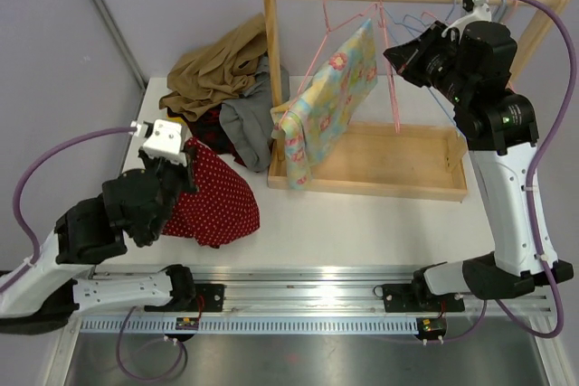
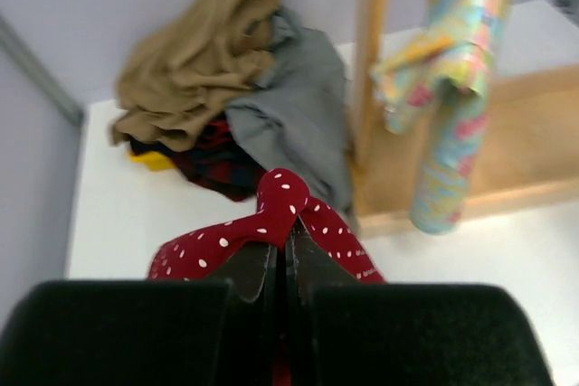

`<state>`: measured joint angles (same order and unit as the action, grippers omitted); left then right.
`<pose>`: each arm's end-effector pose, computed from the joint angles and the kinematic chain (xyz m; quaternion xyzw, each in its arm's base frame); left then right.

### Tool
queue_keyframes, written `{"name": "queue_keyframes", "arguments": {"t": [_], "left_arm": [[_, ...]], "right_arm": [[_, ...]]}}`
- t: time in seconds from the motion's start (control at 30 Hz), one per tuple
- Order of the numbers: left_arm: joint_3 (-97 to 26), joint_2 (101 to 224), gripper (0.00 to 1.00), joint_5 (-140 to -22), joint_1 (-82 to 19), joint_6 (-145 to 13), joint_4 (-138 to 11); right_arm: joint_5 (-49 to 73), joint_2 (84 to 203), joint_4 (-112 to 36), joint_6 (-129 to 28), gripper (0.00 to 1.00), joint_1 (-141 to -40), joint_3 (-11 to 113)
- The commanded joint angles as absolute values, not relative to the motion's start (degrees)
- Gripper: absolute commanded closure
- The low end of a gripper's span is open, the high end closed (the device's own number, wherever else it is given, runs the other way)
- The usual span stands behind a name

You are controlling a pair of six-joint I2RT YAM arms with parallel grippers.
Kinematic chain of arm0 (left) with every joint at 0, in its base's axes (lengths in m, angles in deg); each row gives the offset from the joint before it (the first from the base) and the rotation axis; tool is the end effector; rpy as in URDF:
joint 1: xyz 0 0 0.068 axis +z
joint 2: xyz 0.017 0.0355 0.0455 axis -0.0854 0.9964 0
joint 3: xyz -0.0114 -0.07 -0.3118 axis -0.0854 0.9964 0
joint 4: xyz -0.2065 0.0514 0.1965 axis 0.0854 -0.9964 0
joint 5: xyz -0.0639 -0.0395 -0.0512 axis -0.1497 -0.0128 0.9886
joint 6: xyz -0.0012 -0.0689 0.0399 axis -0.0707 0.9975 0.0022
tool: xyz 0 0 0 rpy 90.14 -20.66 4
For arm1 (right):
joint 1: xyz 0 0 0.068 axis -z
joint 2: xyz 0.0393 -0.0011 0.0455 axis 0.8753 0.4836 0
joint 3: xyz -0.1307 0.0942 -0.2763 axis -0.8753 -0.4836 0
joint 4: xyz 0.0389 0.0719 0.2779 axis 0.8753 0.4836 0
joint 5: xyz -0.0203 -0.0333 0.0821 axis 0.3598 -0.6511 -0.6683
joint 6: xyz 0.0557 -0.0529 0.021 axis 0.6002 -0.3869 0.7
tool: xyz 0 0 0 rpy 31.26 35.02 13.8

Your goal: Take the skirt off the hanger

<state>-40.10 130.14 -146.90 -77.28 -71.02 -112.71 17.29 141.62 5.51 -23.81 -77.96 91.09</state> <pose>0.0846 -0.0746 0.5021 0.1233 0.7415 -0.0506 0.6576 0.2769 0.0871 0.6115 0.0939 0.7487 0.2932 0.5871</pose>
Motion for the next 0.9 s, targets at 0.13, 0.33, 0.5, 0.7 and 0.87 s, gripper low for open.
{"name": "queue_keyframes", "arguments": {"t": [0.13, 0.33, 0.5, 0.7, 0.87], "left_arm": [[-56.6, 141.8, 1.0, -123.1, -45.8, -85.9, -99.5], [-89.9, 165.9, 1.0, -107.7, -19.4, -78.3, -99.4], [-106.8, 183.4, 1.0, -87.9, -8.2, -65.9, -87.4], [-102.2, 196.5, 1.0, -76.6, -7.8, -56.7, -59.2], [-97.1, 204.8, 1.0, -85.9, -10.4, -58.9, -52.3]], "right_arm": [[17.2, 133.8, -0.3, -22.9, 1.0, -75.3, 81.5], [14.4, 128.4, -2.4, -22.2, 0.39, -74.3, 72.0], [11.7, 125.1, -1.4, -22.8, 0.03, -74.3, 68.6], [10.8, 120.1, -0.9, -23.1, 0.01, -74.3, 63.6], [8.8, 117.6, -0.6, -24.0, 0.0, -74.3, 62.7]]}}
